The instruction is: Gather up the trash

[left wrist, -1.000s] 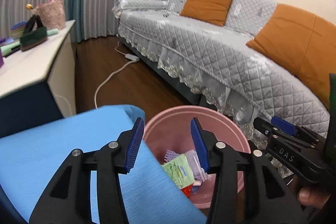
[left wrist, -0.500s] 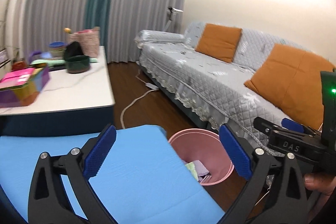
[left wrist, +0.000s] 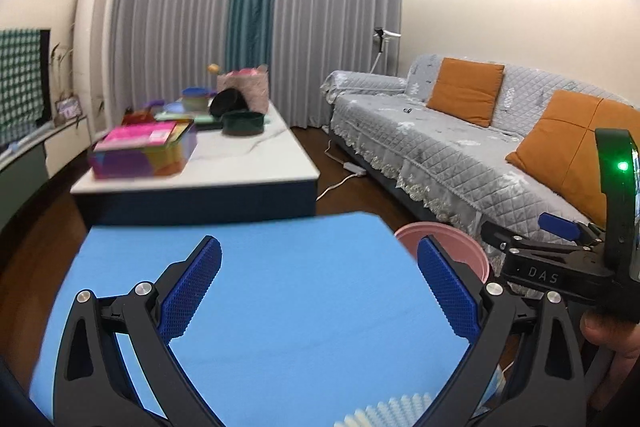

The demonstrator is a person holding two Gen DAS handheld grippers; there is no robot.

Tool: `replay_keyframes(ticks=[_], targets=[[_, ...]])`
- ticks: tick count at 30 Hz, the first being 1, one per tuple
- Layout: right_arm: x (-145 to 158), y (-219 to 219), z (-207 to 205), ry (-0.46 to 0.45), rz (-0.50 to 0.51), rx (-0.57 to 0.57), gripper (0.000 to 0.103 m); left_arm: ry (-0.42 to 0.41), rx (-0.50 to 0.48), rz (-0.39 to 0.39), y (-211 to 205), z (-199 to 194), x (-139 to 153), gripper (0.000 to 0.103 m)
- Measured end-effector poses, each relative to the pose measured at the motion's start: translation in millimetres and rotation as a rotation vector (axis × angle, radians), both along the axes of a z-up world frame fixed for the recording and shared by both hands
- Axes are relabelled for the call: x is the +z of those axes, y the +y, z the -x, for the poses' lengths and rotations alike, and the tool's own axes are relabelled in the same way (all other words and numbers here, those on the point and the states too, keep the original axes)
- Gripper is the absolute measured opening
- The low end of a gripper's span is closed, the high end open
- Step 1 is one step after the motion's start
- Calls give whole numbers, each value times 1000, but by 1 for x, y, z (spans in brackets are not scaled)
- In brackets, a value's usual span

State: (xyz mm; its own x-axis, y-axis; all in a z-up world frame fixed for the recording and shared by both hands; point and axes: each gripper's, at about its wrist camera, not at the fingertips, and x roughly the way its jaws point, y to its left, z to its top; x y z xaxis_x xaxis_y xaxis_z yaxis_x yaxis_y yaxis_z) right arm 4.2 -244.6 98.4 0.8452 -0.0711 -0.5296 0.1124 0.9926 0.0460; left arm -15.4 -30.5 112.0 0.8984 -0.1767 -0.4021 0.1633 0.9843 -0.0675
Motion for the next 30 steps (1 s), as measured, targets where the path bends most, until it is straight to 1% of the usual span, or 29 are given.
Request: replay_keyframes(ticks=[2, 4, 5, 6, 8, 9, 11, 13, 16, 20, 30], targets=[[-14, 6, 10, 9, 20, 4, 98, 19, 49, 24, 8, 9, -20, 95], [-28, 9, 19, 23, 42, 5, 98, 33, 73, 36, 11, 17, -40, 95], [-35, 11, 24, 34, 53, 3, 98, 61, 98, 37, 13, 20, -56, 95], [-40, 14, 27, 43, 58, 4, 98, 95, 118, 37, 15, 20, -67, 95], [-48, 21, 32, 56, 79, 15, 98, 165, 140, 44, 20, 16, -82, 95], [-49, 22, 33, 55, 87, 16, 98, 182, 147, 41, 22, 14, -86, 95], [-52, 27, 33, 50, 108, 19, 98, 172, 176, 13, 26, 11, -89, 95], [-55, 31, 31, 55, 127, 27, 98, 170, 192, 3, 29, 11, -91, 95], [-59, 33, 26, 67, 136, 27, 98, 182, 211, 36, 36, 7, -92, 95], [-62, 31, 19, 78, 124, 13, 98, 177, 215, 23, 35, 6, -93, 95], [-65, 38, 10, 88, 108, 26, 98, 235, 237, 43, 40, 1, -108, 95]])
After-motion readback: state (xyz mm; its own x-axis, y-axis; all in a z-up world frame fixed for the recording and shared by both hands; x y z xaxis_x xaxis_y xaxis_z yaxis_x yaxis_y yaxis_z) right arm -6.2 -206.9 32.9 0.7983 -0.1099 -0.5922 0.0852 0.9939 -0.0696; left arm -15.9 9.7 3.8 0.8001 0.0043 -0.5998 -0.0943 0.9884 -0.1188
